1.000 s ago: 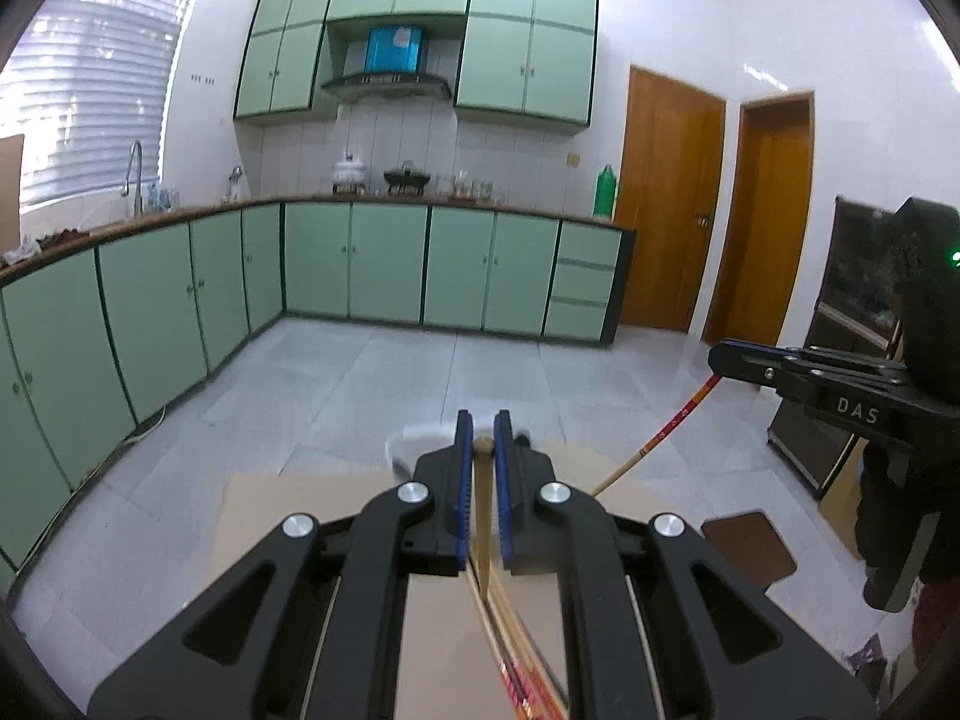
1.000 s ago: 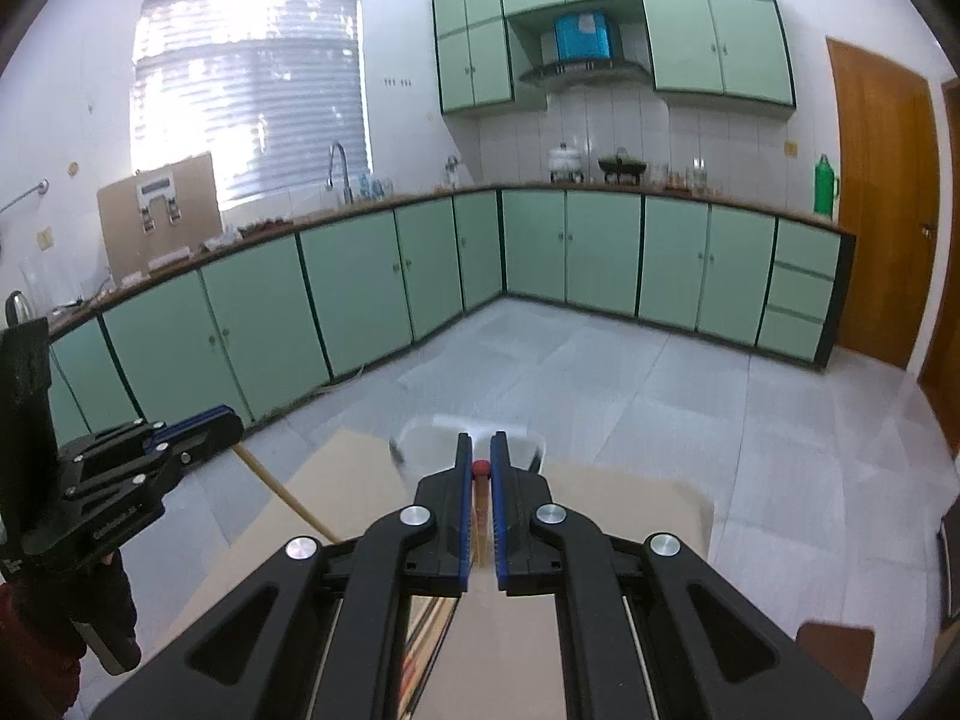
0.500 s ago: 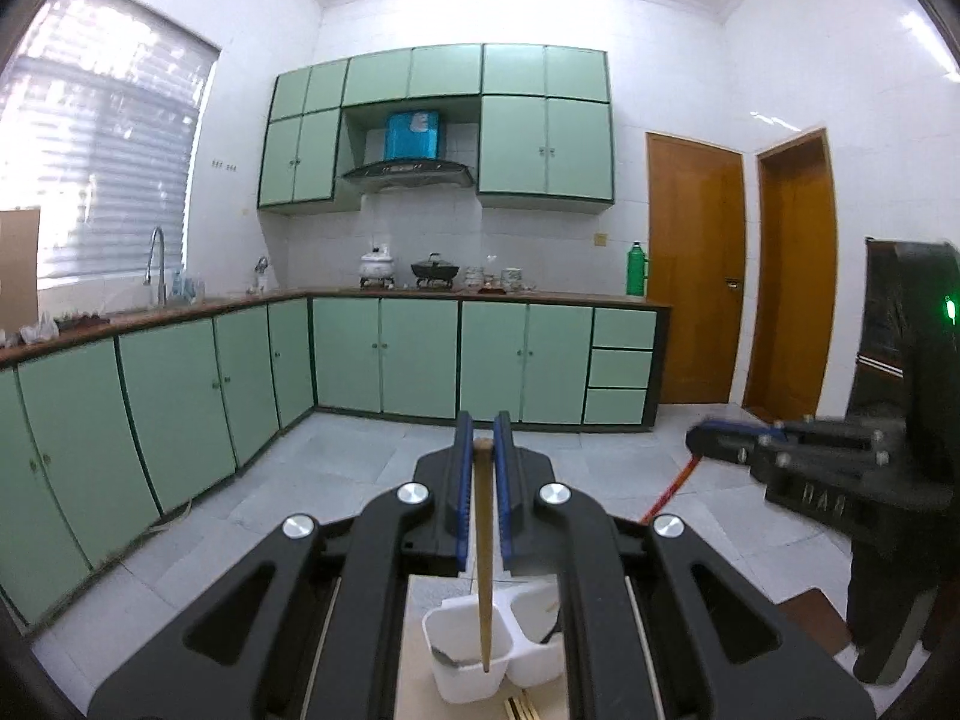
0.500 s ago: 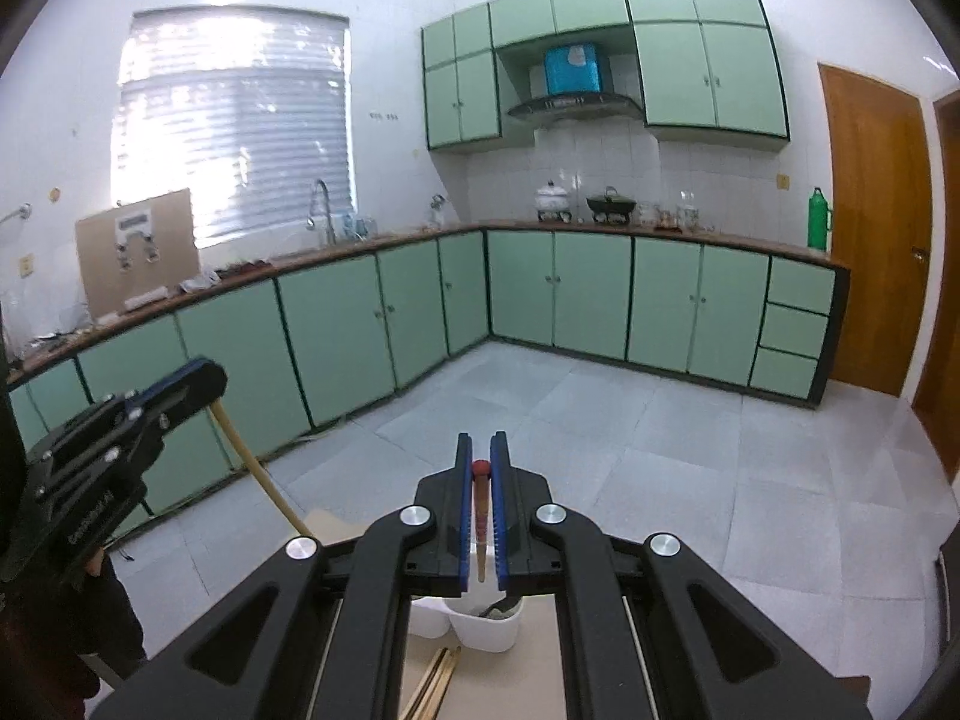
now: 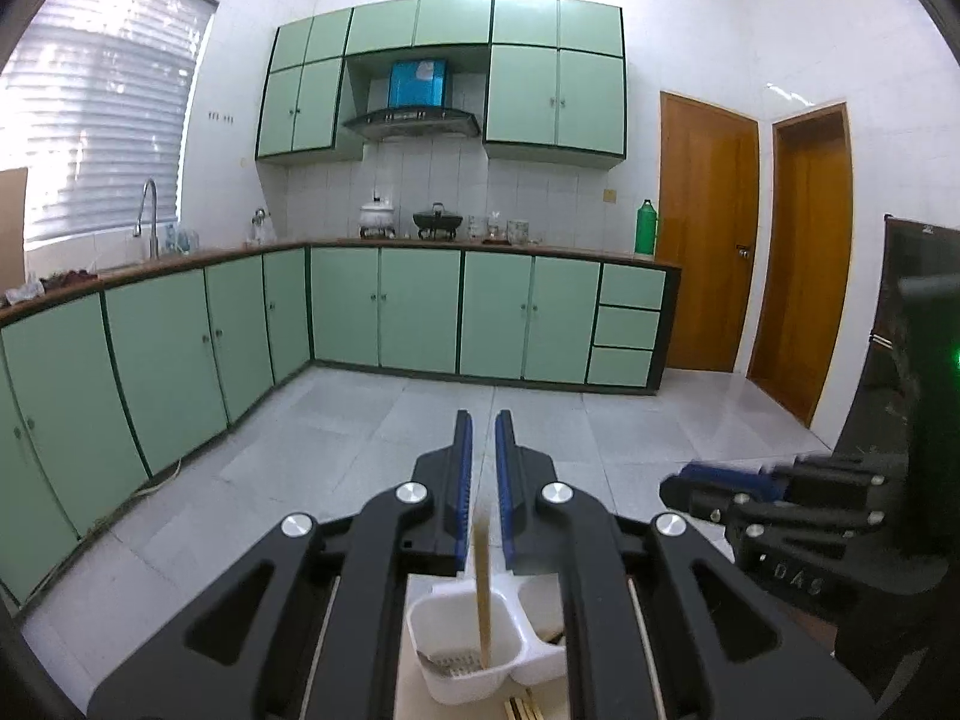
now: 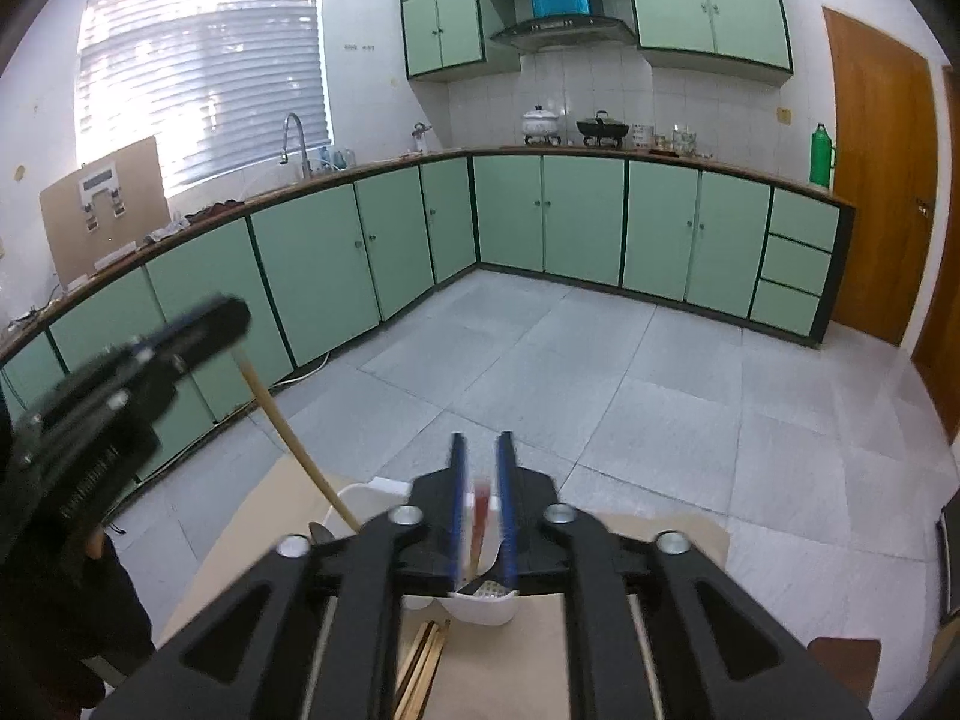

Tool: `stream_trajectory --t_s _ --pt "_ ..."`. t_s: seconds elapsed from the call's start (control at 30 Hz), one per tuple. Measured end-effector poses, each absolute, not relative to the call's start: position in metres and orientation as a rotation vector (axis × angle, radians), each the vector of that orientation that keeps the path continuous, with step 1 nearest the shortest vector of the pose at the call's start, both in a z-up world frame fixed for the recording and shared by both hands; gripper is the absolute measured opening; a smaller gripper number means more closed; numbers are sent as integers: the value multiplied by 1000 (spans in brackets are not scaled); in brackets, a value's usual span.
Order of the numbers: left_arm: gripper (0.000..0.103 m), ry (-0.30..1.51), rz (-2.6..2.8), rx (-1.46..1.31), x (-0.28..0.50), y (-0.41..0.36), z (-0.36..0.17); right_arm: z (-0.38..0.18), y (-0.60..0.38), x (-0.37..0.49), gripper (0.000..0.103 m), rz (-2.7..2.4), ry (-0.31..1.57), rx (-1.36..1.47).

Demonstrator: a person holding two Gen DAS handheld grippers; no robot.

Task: Organize utensils
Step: 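Lift both chopsticks, lower them into the white holder and open both tools, then return to the chopsticks and close the right tool on a black chopstick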

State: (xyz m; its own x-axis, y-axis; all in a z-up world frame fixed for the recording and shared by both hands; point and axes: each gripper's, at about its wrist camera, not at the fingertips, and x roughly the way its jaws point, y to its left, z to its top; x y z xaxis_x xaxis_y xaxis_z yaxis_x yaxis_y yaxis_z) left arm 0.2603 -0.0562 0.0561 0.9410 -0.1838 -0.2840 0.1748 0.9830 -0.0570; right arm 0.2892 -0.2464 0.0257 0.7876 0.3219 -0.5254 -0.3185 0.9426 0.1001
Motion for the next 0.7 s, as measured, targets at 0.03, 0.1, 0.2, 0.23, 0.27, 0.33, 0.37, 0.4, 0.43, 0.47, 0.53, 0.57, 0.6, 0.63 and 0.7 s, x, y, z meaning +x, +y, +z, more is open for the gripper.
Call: stream_trajectory --t_s 0.03,0.1,0.2,0.23,0.27,0.33,0.37,0.4,0.43,0.47,0.53,0.57,0.6,0.63,0.7 --pt "22 297 -186 -33 259 -55 55 27 -248 285 32 343 555 7" --pt "34 293 -182 -31 248 -51 53 29 -252 279 38 335 544 11" --pt "39 295 -191 -42 230 -44 49 28 -262 263 44 317 528 39" --pt "43 298 -183 -41 222 -40 47 26 -268 254 46 304 517 49" --pt "44 301 -179 -42 213 -37 44 23 -274 244 50 293 505 56" --pt "51 316 -164 -44 195 -30 34 16 -283 226 54 265 492 67" --pt "52 323 -161 -43 188 -28 29 12 -286 218 56 261 487 74" --pt "56 334 -159 -45 178 -25 20 5 -291 206 60 255 486 83" --pt "58 354 -153 -45 169 -22 11 -2 -294 197 62 251 489 87" --pt "59 375 -146 -45 160 -20 1 -14 -298 185 63 240 499 91" --pt "62 421 -138 -57 144 -15 -21 -34 -301 168 64 231 524 112" --pt "63 458 -134 -66 135 -12 -36 -43 -302 161 65 230 538 120" --pt "64 484 -130 -69 129 -10 -49 -61 -300 149 66 223 565 118" --pt "65 523 -117 -65 120 -9 -67 -73 -297 141 66 213 583 108" --pt "67 589 -113 -60 111 -6 -92 -98 -291 125 66 211 620 110"
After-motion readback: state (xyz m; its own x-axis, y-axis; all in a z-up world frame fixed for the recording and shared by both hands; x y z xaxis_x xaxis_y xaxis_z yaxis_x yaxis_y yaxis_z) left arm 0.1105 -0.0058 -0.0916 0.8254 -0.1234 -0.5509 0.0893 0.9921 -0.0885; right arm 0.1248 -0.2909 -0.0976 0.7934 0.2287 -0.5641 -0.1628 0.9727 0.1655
